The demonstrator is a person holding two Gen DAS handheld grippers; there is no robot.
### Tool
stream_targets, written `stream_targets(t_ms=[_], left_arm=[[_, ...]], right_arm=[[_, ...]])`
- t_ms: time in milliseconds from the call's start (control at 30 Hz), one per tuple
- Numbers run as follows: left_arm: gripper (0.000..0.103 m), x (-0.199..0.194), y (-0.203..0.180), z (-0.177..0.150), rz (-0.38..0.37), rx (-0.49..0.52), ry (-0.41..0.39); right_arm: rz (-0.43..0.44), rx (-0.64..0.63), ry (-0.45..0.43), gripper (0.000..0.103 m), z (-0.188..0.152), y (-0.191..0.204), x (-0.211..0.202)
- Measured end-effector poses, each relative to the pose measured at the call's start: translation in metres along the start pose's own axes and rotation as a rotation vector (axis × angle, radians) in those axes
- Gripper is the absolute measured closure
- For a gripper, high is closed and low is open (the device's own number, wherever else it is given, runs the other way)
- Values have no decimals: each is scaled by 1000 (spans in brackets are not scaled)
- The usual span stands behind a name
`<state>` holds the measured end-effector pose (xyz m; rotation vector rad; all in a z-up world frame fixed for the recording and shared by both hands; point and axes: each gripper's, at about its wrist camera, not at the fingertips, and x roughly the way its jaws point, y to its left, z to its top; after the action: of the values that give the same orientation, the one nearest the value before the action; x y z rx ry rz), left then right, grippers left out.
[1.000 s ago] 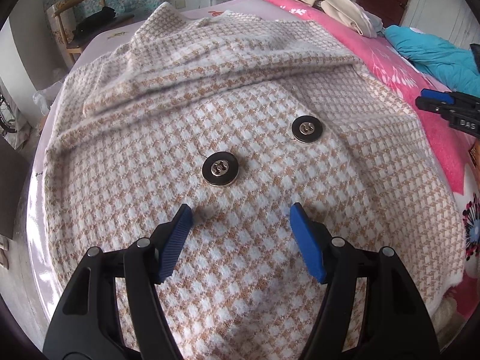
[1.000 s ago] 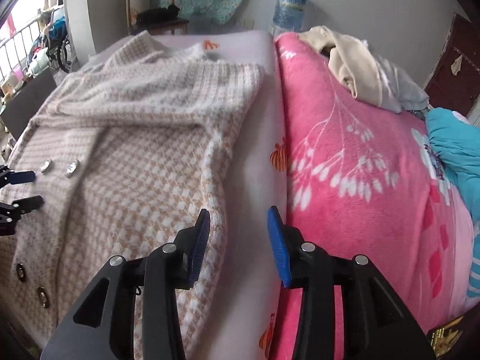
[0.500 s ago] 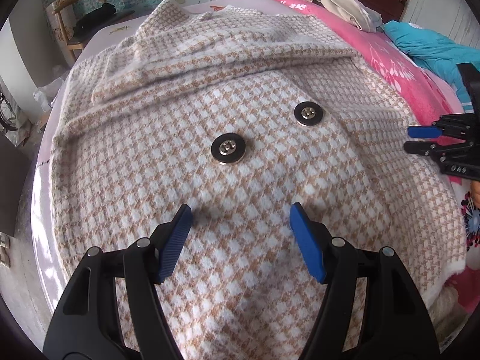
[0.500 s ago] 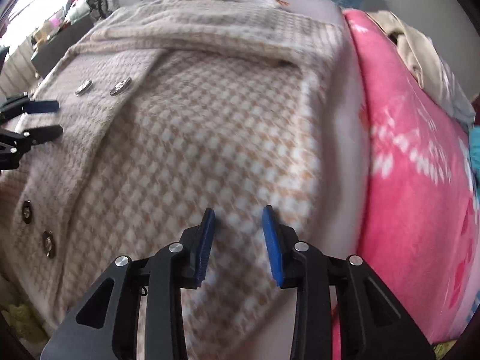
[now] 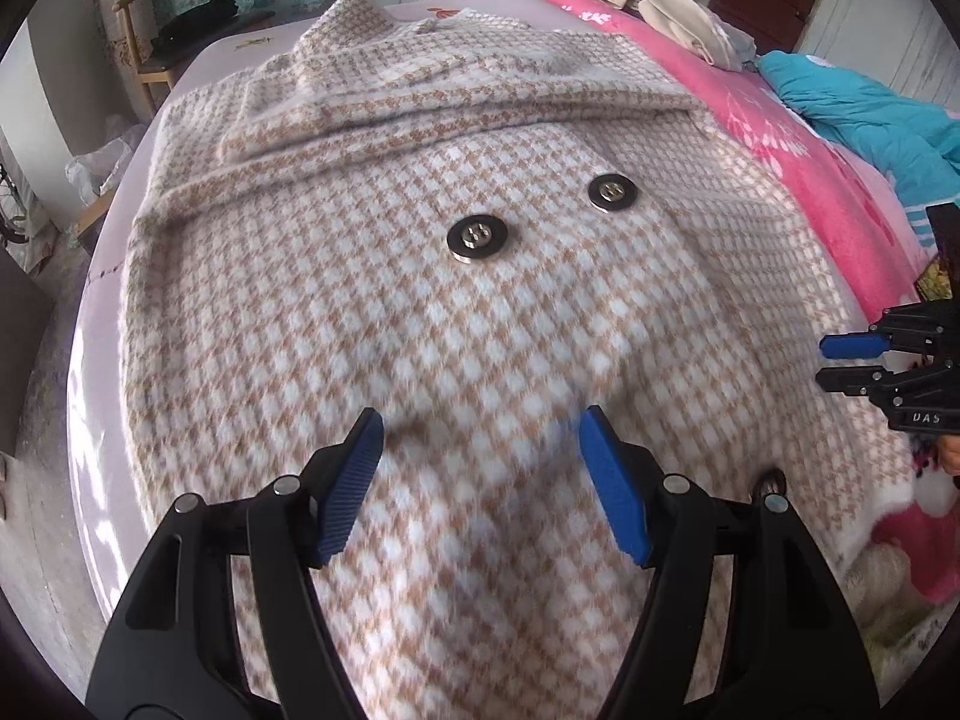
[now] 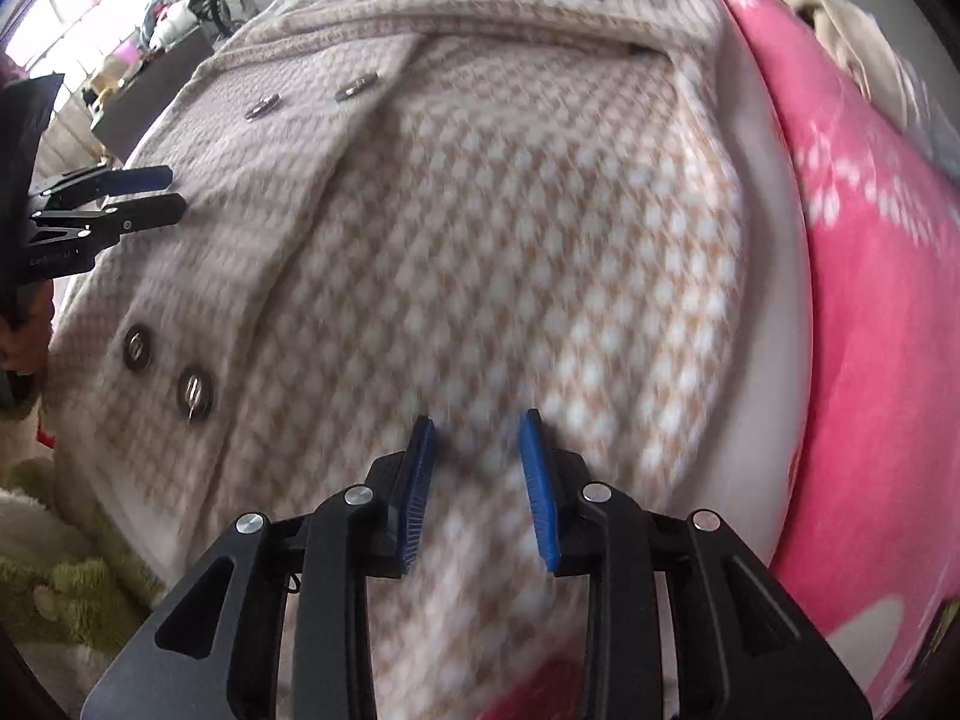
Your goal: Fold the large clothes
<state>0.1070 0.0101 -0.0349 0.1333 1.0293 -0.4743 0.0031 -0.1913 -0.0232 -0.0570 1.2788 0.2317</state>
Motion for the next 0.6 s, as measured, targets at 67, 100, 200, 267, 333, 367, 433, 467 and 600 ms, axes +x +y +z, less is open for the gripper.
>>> stream_targets(t_ms=[67,100,200,267,333,367,433,467,600], left_arm=[[38,-12,-5,-13,-46,23,-16],[38,-18,-9,-19,-83,40,-20],[37,-36,-34,-40,-180,122,-48],[37,-44,-61,-56,-251,208,-41],[37,-47,-83,-67,-264,291,-37],[37,-47,-95,-73,-252,334,-37],[37,-45,-113,-82,-218,407,-43],[37,-42,-120,-85,-196,428,-44],[37,-30,-135,-91,-135,494,-39]], right_arm=[[18,6,36,74,-15,2,-5],[19,5,41,72,-23,5,-10],[32,-9,9,68,-35,15,-25],[51,-49,-34,63,-40,28,-37],[76,-107,-56,63,-44,44,-43],[84,-144,-63,63,-46,52,-44],[103,-202,-66,62,-49,66,-41],[110,-215,-62,62,-52,70,-38],[133,-254,-32,62,-59,83,-20]])
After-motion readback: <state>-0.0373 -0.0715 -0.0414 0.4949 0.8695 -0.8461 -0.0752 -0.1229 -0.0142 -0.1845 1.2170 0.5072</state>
